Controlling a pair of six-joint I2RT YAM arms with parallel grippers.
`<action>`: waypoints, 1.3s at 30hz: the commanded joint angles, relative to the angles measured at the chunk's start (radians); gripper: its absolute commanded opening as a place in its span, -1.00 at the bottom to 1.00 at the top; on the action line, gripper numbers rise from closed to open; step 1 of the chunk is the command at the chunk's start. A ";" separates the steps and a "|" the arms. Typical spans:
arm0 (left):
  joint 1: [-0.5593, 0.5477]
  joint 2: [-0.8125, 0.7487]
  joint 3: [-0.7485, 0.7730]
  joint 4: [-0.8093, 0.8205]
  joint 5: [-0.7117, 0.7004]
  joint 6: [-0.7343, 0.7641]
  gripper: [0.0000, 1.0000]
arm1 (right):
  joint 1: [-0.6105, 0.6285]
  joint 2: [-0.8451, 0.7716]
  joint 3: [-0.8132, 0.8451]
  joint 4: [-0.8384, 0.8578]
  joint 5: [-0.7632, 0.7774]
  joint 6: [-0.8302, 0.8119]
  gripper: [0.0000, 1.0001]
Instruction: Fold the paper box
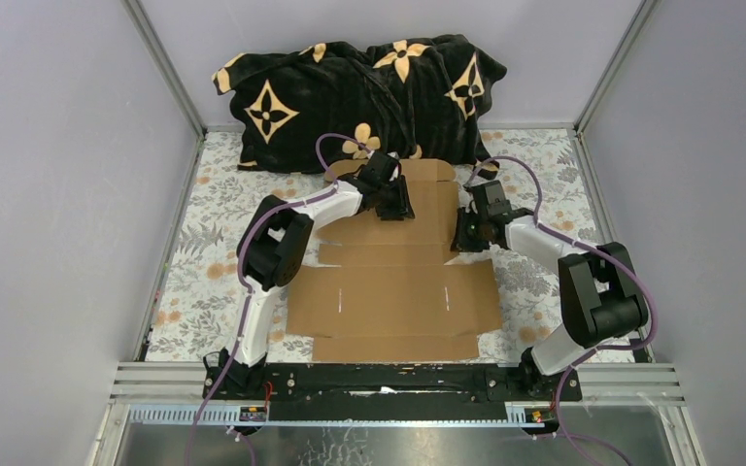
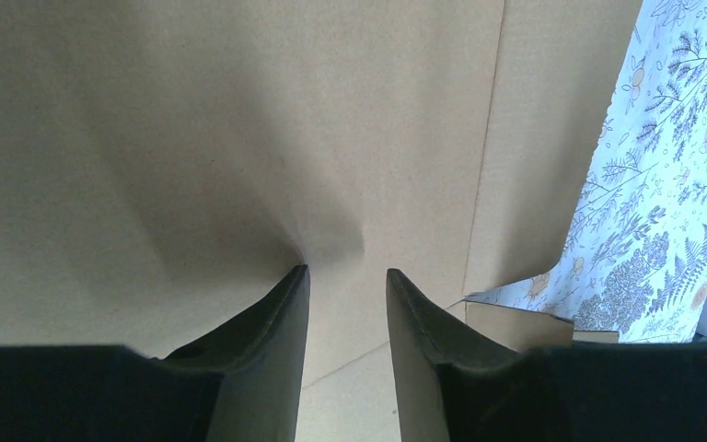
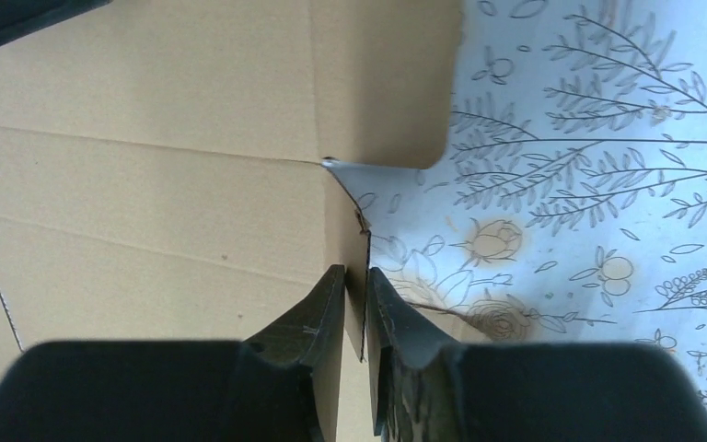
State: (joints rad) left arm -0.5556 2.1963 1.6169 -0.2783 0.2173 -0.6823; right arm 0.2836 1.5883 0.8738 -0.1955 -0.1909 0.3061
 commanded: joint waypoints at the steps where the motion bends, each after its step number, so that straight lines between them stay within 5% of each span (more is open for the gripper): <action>1: -0.006 -0.023 0.014 -0.002 -0.016 0.019 -0.14 | 0.081 0.004 0.101 -0.123 0.157 -0.039 -0.59; 13: 0.041 -0.191 0.003 -0.078 0.005 0.097 0.01 | 0.171 0.064 0.231 -0.236 0.404 -0.019 -0.60; 23: 0.155 -0.454 -0.226 -0.133 -0.032 0.151 0.03 | 0.206 0.090 0.264 -0.209 0.340 -0.025 -0.57; 28: 0.215 -0.534 -0.347 -0.175 -0.051 0.175 -0.29 | 0.233 0.116 0.283 -0.208 0.336 -0.023 -0.57; 32: 0.244 -0.570 -0.441 -0.164 -0.064 0.169 -0.98 | 0.246 0.136 0.298 -0.209 0.333 -0.017 -0.57; 39: 0.258 -0.601 -0.546 -0.158 -0.133 0.187 -1.00 | 0.255 0.147 0.299 -0.211 0.334 -0.014 -0.57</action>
State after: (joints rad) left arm -0.3065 1.6371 1.1049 -0.4309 0.1463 -0.5228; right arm 0.5266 1.7348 1.1366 -0.4103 0.1532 0.2848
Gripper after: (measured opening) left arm 0.007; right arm 0.215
